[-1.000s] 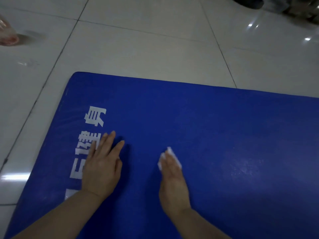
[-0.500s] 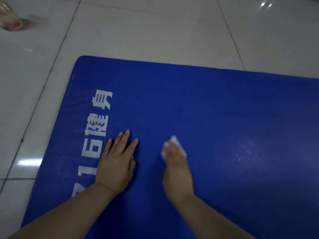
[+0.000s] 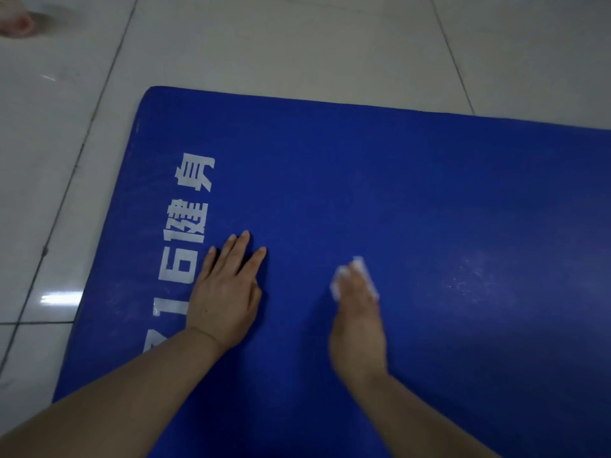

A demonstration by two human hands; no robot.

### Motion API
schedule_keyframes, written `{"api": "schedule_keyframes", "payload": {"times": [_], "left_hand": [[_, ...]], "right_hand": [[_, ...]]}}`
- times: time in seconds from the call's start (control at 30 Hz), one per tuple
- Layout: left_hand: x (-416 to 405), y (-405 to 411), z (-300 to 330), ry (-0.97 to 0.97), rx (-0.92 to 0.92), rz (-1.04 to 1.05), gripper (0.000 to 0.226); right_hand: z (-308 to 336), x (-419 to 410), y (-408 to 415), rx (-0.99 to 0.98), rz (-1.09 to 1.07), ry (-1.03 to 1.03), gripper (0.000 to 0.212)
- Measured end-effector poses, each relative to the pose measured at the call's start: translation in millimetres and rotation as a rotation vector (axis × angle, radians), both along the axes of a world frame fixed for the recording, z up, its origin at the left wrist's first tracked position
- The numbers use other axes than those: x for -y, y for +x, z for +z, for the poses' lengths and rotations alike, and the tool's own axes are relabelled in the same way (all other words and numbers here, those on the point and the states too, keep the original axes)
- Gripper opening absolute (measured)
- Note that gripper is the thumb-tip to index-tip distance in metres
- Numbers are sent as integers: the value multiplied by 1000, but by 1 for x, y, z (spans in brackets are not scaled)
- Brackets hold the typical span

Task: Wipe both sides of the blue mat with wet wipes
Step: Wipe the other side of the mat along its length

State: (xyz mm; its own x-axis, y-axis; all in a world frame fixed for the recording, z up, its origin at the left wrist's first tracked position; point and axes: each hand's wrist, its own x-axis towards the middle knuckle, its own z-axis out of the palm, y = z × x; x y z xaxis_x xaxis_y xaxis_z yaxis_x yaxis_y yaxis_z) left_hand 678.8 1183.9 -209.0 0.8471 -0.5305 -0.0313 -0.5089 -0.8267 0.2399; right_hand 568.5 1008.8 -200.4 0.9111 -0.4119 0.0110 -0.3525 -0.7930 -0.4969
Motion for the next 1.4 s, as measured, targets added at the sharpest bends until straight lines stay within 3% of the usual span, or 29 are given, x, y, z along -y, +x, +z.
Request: {"api": "schedule_keyframes", "payload": {"times": [0.13,0.3,0.4,0.53,0.63,0.67,0.73,0.83,0.93,1.13,1.27,1.4], "left_hand": [[1,0,-1,10,5,1,57],[1,1,1,23,11,3,57],[1,1,3,29,23,-13,57],[0,0,6,6,29,-18,56],[-4,-9,7,-14,37,-22,55],[-6,-15,7,-12,36,-26,55],[-11,-28,7,3,24,-37,56],[-16,-41,7,31,10,-68,56],[-17,-43,6,35,2,-91,56],[-16,-41,7,46,-4,-103,57],[-15,-40,8,63,-8,-109,58],[-16,-39,9,70,0,-120,60]], "right_hand": [[0,28,-12,-28,-250,-10,63],[-15,-64,-33,-22,168,-41,62],[-10,-65,-35,7,316,-62,66],[0,2,-21,-40,-64,0,56],[3,8,-16,-85,-173,-8,58],[6,-9,-18,-80,-157,-14,56],[6,-52,-34,-268,97,-86,57],[-1,-100,-62,-146,212,-50,67],[2,-82,-68,-142,269,-67,64],[7,-15,-65,-114,-205,-61,58],[-3,-98,-79,-110,130,-84,61],[4,-141,-77,-142,273,-19,64]]}}
